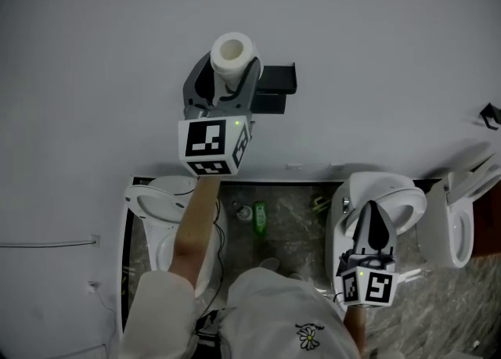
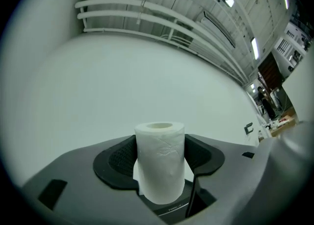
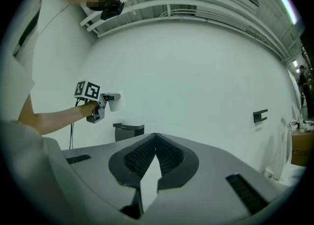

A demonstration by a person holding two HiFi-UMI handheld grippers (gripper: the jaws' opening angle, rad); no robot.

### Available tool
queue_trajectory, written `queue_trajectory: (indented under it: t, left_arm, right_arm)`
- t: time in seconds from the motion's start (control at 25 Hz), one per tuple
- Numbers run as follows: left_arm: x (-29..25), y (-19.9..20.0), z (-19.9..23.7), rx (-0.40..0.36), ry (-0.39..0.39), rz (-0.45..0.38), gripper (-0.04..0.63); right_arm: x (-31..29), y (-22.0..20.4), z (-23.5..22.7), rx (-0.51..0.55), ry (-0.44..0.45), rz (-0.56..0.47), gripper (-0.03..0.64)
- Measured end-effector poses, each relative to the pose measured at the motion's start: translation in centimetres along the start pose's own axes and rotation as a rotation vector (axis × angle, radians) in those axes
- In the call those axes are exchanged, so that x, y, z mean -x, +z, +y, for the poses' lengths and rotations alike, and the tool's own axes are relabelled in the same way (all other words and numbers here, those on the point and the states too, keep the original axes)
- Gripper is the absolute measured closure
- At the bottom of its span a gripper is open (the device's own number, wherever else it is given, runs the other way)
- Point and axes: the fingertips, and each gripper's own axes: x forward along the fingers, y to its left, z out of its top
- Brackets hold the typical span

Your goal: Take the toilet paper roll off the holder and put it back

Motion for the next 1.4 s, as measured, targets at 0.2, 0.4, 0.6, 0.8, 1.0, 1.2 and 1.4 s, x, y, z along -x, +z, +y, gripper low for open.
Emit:
queue_trajectory:
  t: [0.2, 0.4, 0.6, 0.8, 1.0, 1.2, 1.4]
  left_arm:
    - [-3.6, -4.2, 1.1, 0.015, -0.038, 0.111, 0.296]
    - [-5.7, -8.0, 1.6, -0.007, -0.094, 0.224, 0.296]
    - [-6.8, -9.9, 1.7, 0.011, -0.126, 0.280, 0.296]
    - [-7.0, -11.5, 2.0, 0.039, -0.134, 0.335, 0.296]
    - [-7.5, -12.9, 2.6, 0.039, -0.132, 0.377, 0.296]
    - [-7.5, -13.0, 2.9, 0.066, -0.121, 0.366, 0.295]
    - [-7.2, -13.3, 2.7, 0.058, -0.119, 0.363, 0.295]
  right_arm:
    - [0.4, -0.3, 0.0, 0.003, -0.025, 0.018, 0.609]
    - [0.7, -0.7, -0.3, -0.001, -0.053, 0.041, 0.608]
    - [1.0, -1.0, -0.7, 0.012, -0.077, 0.057, 0.607]
    - [1.5, -2.2, -0.5, 0.012, -0.082, 0.092, 0.609]
    - [1.0, -2.4, 0.5, 0.012, -0.056, 0.107, 0.609]
    - [1.0, -2.4, 0.9, 0.005, -0.051, 0.102, 0.609]
    - [1.2, -2.3, 1.2, 0.008, -0.043, 0.094, 0.609]
